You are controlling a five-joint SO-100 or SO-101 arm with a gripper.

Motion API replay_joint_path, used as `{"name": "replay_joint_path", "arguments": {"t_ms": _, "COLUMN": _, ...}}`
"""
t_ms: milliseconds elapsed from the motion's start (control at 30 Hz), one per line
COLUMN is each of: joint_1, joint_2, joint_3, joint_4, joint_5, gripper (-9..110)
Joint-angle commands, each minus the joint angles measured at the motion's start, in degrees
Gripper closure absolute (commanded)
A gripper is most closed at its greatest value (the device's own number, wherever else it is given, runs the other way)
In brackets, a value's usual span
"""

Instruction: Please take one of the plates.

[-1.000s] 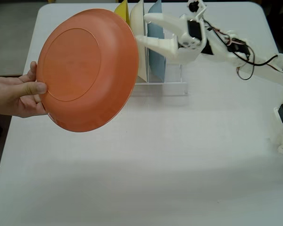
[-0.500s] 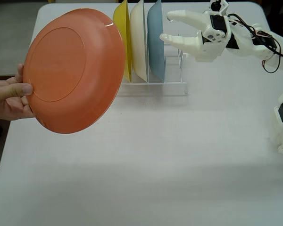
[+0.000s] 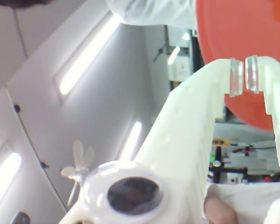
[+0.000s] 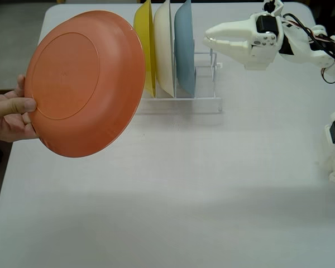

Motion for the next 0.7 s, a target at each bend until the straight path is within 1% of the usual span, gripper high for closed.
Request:
{"name": "replay_joint_path", "arguments": {"t_ms": 0, "joint_1": 0.09, "joint_2": 7.03, "joint_3": 2.20, "joint_4": 0.09, "joint_5": 0.18, "gripper": 102}}
{"name": "replay_joint_path", "arguments": {"t_ms": 300, "joint_1": -0.70, "joint_2": 21.71, "joint_3": 18.11, "joint_4": 1.58, "joint_5": 3.87, "gripper": 102}}
{"name": "replay_joint_path", "arguments": {"t_ms": 667, "joint_1": -0.70, "joint_2": 36.04, "joint_3": 35.60, "joint_4": 1.58, "joint_5": 5.36, "gripper": 102}}
